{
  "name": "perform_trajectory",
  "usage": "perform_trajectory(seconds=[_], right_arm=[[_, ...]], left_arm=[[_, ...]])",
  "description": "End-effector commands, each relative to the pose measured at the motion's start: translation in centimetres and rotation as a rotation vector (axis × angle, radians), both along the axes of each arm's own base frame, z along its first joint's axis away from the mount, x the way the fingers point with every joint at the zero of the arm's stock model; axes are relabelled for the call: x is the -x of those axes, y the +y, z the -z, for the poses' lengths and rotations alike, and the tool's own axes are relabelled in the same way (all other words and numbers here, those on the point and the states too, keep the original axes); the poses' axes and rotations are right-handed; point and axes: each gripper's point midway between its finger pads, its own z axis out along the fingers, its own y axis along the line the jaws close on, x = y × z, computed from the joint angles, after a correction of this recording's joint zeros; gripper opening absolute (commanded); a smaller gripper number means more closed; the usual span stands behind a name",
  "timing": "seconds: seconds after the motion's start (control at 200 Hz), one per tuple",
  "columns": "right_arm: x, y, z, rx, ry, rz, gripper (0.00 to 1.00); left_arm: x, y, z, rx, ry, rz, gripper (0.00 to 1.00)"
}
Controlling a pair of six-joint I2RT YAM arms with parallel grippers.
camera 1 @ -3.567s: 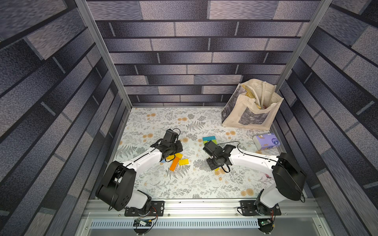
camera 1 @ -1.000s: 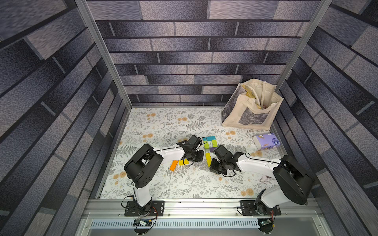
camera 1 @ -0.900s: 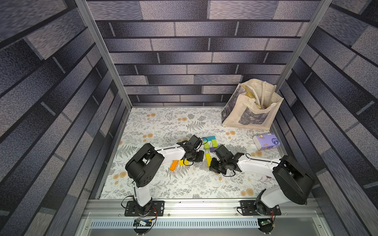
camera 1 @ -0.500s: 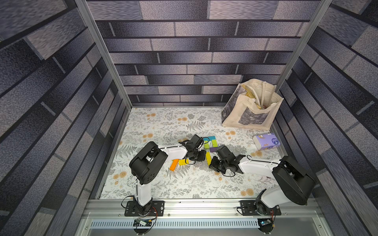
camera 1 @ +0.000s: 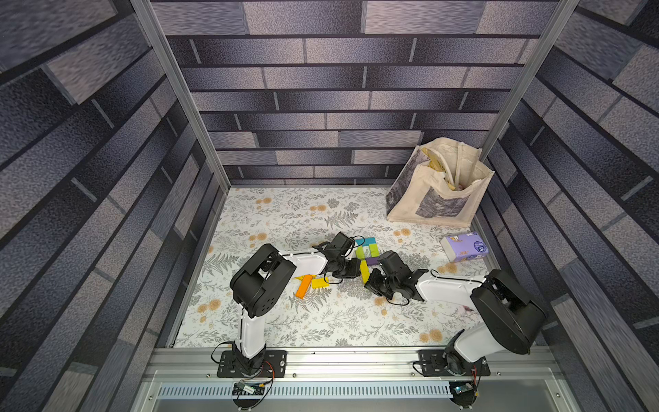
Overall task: Assemble the letter p with building blocks
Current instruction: Assemble the building block at the center of the board, then move the building block to the center of the board.
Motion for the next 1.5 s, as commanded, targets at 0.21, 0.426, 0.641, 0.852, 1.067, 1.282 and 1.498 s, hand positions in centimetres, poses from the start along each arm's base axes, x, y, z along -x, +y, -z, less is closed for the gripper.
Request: perform_trajectory(seconds=[0.21,0.426,0.641,0.852,1.067,1.282,1.498], right_arm=[[1.6,-2.3,3.6,0.113,0.120,0.007,0.00],[1.5,-2.0,3.5,0.109,0.124,-0.004,0.00],[1.2,-2.0,-1.7,0.144,0.012,-0.105,0.00],[-2.0,-4.5,-10.8,0.323,-0.259,-0.161,0.28],[-6.1,-5.4,-13.1,0.446,-0.295,-0.194,0.42],[-8.7,-5.3,-11.2,0.377,-0.283,-0.148,0.39],[-10.3,-3.3,-11.2,0.375,-0.303,-0.252,0.43]], left_arm=[[0.0,2.0,2.4,-0.083,0.073,-0.064,0.00],[-0.4,2.6,2.0,-0.076,0.068,-0.093,0.00],[-1.4,3.4,-1.7,-0.050,-0.048,-0.124,0.00],[-4.8,7.1,-9.1,-0.052,-0.305,-0.229,0.18],[-6.6,14.9,-12.3,-0.092,-0.367,-0.389,0.33],[-5.7,21.7,-12.9,-0.157,-0.344,-0.504,0.43],[-3.6,23.2,-10.5,-0.158,-0.183,-0.517,0.55]])
